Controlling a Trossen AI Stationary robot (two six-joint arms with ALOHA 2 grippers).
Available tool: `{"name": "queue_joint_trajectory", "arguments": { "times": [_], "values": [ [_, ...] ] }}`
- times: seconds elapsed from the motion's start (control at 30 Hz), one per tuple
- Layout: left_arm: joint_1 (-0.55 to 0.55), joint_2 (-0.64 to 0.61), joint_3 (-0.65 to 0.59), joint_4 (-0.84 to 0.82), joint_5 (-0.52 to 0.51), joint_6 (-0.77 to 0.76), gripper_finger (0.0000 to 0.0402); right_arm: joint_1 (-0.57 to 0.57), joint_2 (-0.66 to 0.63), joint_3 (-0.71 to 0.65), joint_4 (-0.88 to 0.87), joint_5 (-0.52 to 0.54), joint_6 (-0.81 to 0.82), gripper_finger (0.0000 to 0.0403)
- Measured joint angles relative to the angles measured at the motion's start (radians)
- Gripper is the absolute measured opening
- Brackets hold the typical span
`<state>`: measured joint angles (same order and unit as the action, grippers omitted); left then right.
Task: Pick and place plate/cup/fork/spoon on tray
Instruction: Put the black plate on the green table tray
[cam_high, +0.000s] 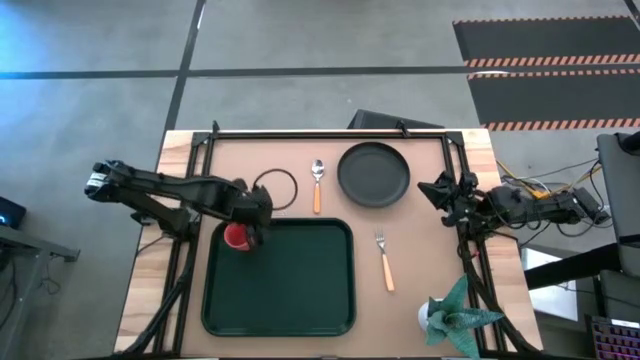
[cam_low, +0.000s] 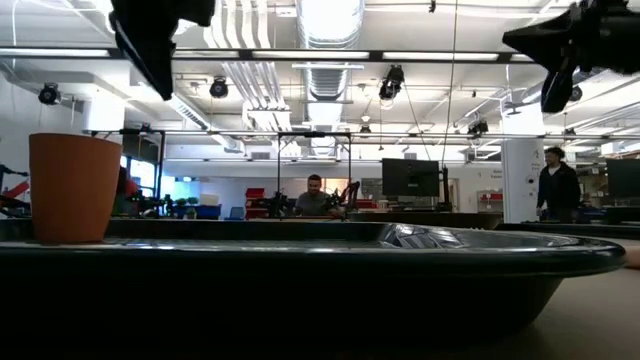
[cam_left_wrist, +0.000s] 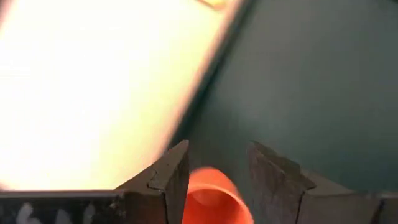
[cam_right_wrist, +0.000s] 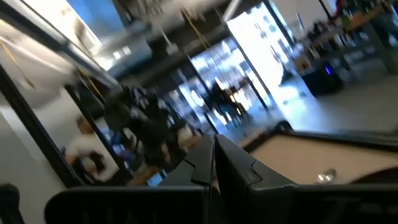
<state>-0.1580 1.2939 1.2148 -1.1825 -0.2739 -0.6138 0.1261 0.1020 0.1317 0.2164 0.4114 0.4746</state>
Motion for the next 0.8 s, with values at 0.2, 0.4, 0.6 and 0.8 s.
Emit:
{"name": "queue_joint_trajectory", "arguments": {
  "times": [0.2, 0.4, 0.6, 0.8],
  "values": [
    [0.023, -0.044, -0.007, 0.001, -0.125, -0.014, 0.0142, 0.000, 0.220, 0.323, -0.382, 0.000, 0.001, 0.0009],
    [0.035, -0.060, -0.010, -0.001, -0.155, -0.033, 0.0142, 0.000, 0.540, 0.669, -0.871, 0.006, 0.093, 0.0009],
    [0.035, -0.066, -0.010, -0.004, -0.159, -0.030, 0.0142, 0.000, 0.828, 0.915, -1.127, -0.029, 0.120, 0.0017],
    [0.035, -0.088, -0.010, -0.005, -0.160, -0.025, 0.0142, 0.000, 1.050, 1.058, -1.233, -0.085, 0.101, 0.0065]
  ]
}}
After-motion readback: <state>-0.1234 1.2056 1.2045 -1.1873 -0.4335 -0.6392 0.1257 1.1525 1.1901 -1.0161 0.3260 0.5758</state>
